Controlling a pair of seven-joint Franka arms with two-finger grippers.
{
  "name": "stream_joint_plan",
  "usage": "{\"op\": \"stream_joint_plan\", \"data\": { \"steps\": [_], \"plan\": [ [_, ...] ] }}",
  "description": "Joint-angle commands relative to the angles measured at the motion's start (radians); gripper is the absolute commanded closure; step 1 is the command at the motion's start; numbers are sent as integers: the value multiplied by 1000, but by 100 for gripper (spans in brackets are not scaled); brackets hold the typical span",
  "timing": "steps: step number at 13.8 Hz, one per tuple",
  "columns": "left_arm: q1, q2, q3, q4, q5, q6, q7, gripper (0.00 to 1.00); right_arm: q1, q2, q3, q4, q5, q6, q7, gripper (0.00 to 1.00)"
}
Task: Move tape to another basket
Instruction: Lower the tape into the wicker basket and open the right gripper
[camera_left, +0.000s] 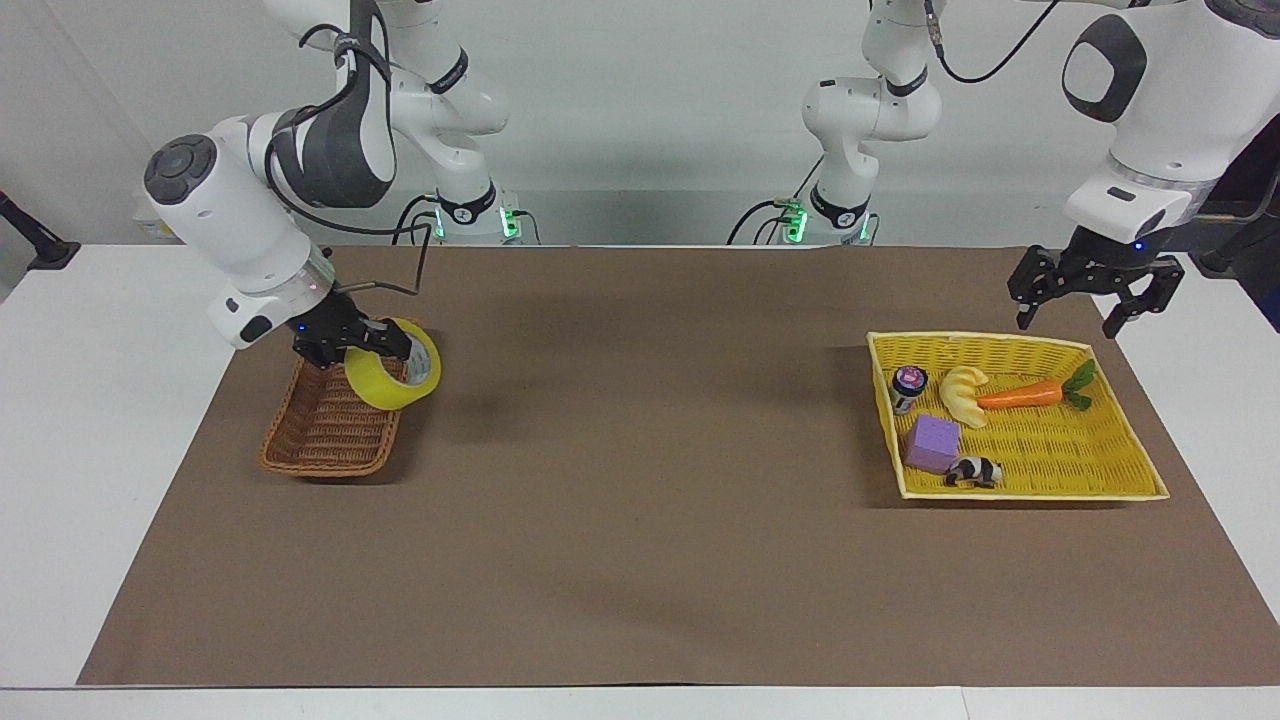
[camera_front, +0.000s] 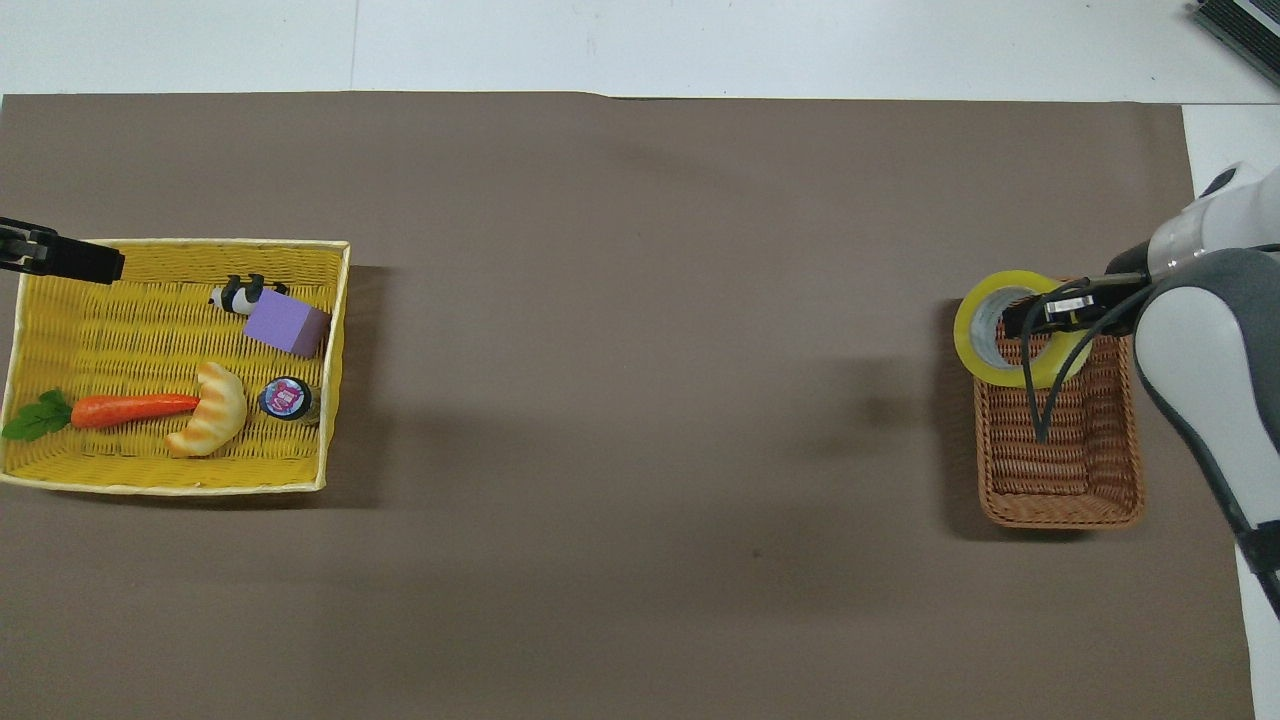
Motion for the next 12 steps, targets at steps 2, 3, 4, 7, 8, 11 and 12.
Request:
{"op": "stream_joint_plan", "data": {
  "steps": [2,3,4,7,8,11,12],
  "plan": [
    [14,-5,-9,8,-49,-30,-20,0,-23,-67,13,-135,-164,14,91,100],
    [14,0,-11,16,-64,-44,-31,0,-51,-70,15,-172,-186,43,91,100],
    [15,3,-11,31,-72,-58,-37,0,-68,-86,15,-227,-200,96,91,100],
    [17,4,-9,50,-72,-84,-39,0,-127,-110,15,-409,-250,289,87,100],
    [17,3,-9,54,-72,-87,-42,0,-144,-109,15,-451,-255,354,83,100],
    [16,-11,-11,63,-67,-125,-97,0,-149,-92,16,-471,-289,411,80,0],
    [15,-12,-11,62,-64,-125,-115,0,-146,-84,18,-461,-289,402,82,0]
  ]
}}
